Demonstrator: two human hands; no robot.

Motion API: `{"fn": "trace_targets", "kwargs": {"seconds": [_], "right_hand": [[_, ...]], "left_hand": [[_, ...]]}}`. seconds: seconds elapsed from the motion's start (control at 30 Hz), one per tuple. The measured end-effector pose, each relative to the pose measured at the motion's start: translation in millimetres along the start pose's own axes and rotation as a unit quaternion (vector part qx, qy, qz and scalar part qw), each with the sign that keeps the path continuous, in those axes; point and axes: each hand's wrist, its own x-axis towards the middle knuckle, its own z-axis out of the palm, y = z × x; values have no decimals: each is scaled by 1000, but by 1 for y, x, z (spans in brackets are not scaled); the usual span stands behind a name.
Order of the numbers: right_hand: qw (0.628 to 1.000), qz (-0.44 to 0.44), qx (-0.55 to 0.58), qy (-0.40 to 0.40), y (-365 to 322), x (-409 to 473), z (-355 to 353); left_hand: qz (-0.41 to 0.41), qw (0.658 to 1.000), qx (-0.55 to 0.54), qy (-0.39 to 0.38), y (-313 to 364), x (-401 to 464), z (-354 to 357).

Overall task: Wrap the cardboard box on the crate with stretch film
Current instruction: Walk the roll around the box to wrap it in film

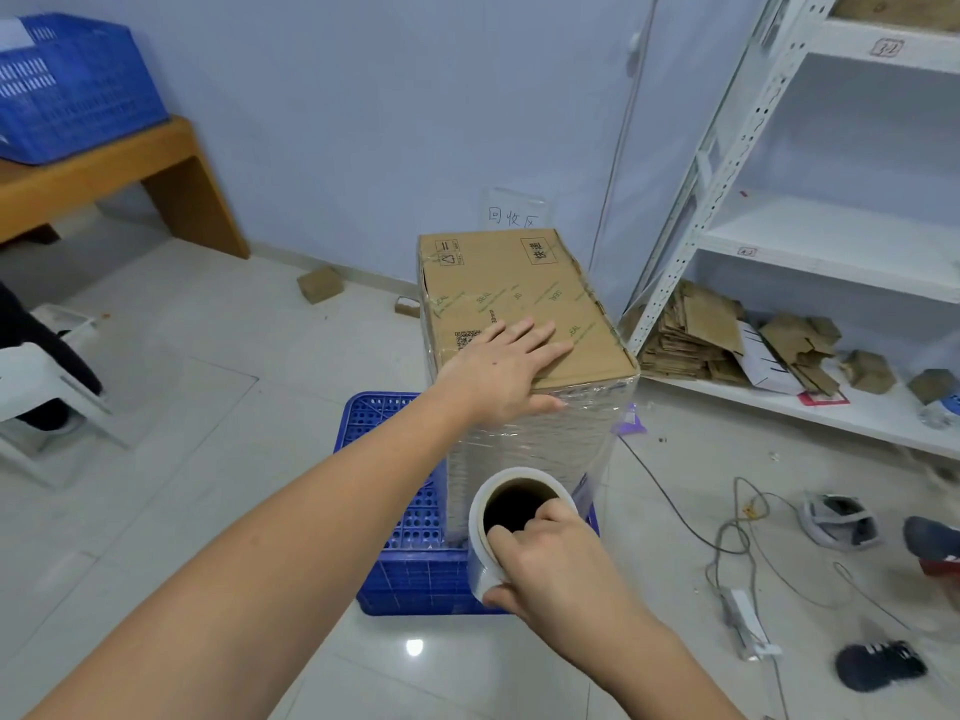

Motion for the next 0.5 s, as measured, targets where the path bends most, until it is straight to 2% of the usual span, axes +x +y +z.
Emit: {"fn": "trace_targets", "kwargs": {"seconds": [0.1,0.33,0.4,0.47,0.5], "right_hand": [[1000,14,2,-15,-8,-3,5],[992,126,6,10,-18,2,4],[993,121,2,14,-17,3,-3],[995,98,-13,-28,-18,1,-4],[993,113,-25,-34,-25,5,-7]], "left_hand": [[-2,1000,3,-3,1,0,-1],[-7,1000,8,-7,1,-1,-1],[-7,1000,7,-6,1,-1,-2],[-13,1000,2,-9,2,-2,-1],[3,1000,3,-4,-2,-2,-3]]}}
